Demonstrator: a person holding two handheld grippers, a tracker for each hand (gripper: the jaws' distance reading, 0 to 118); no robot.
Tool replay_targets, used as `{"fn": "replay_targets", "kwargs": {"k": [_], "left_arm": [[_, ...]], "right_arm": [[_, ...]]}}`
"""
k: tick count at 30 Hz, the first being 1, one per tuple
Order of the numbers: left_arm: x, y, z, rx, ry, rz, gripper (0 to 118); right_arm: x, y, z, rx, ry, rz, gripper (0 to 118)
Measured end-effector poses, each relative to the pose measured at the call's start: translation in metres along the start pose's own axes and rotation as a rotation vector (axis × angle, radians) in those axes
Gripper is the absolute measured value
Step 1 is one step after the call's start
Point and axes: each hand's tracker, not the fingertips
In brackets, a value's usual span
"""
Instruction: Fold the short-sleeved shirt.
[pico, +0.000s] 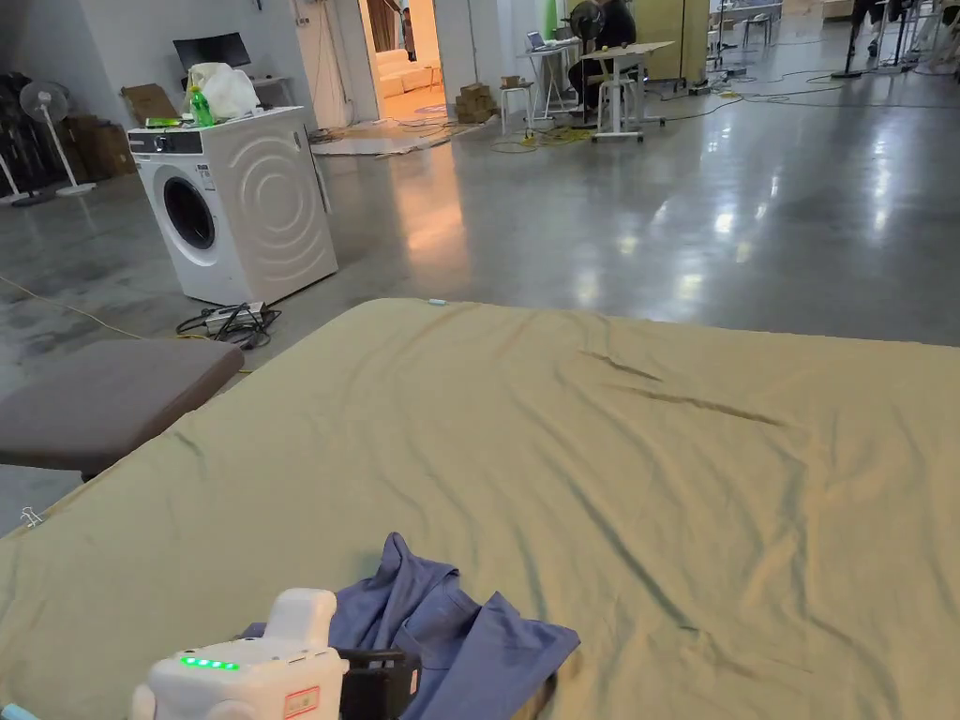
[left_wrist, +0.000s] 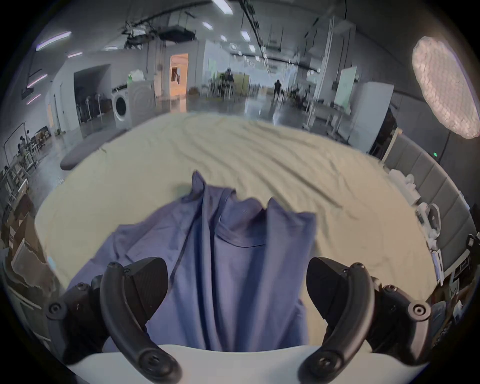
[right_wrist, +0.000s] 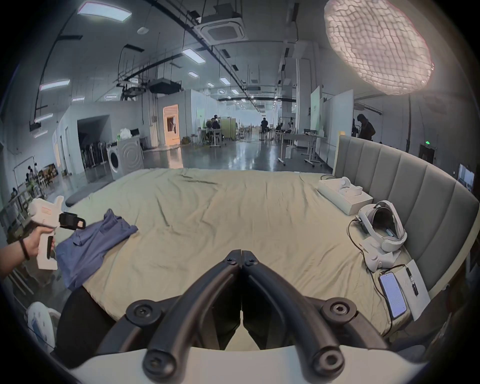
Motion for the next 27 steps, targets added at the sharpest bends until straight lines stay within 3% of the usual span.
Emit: {"fn": "replay_targets", "kwargs": {"k": [5, 6, 8, 12, 14, 15, 16, 17, 18, 19, 21, 24, 27], "left_arm": [[-0.022, 0.004, -0.077, -0.09, 0.017, 0.023, 109], [-0.024, 0.005, -0.088, -0.103, 0.025, 0.013, 106], [-0.023, 0.005, -0.102, -0.137, 0.061, -0.02, 85], [-0.018, 0.006, -0.119, -0.16, 0.095, -0.056, 79], [-0.016, 0.01, -0.119, -0.174, 0.097, -0.053, 45], [-0.016, 0.012, -0.115, -0.177, 0.088, -0.078, 14], [-0.013, 0.015, -0.114, -0.174, 0.09, -0.109, 3], [-0.011, 0.021, -0.105, -0.162, 0.204, -0.17, 3], [-0.011, 0.015, -0.116, -0.185, 0.116, -0.133, 3], [-0.013, 0.014, -0.115, -0.181, 0.118, -0.121, 3], [-0.028, 0.009, -0.114, -0.18, 0.061, 0.056, 3], [-0.047, 0.019, -0.083, -0.028, -0.025, 0.236, 3], [-0.05, 0.052, -0.045, 0.113, -0.092, 0.273, 3]], "right_arm": [[-0.013, -0.011, -0.009, -0.073, -0.002, 0.038, 0], [-0.015, -0.014, -0.009, -0.091, 0.0, 0.033, 0], [-0.018, -0.02, -0.013, -0.128, -0.001, 0.01, 0], [-0.019, -0.031, -0.016, -0.179, -0.006, -0.02, 0], [-0.019, -0.033, -0.015, -0.19, -0.001, -0.028, 0], [-0.019, -0.033, -0.016, -0.197, -0.001, -0.033, 0], [-0.018, -0.034, -0.015, -0.201, -0.002, -0.038, 0], [-0.016, -0.035, -0.015, -0.203, 0.002, -0.048, 0], [-0.012, -0.038, -0.013, -0.203, 0.005, -0.057, 0], [-0.011, -0.038, -0.012, -0.202, 0.004, -0.063, 0], [-0.006, -0.038, -0.007, -0.188, -0.002, -0.076, 0], [0.003, -0.04, 0.0, -0.169, -0.003, -0.092, 0], [0.012, -0.045, 0.005, -0.164, 0.0, -0.105, 0]]}}
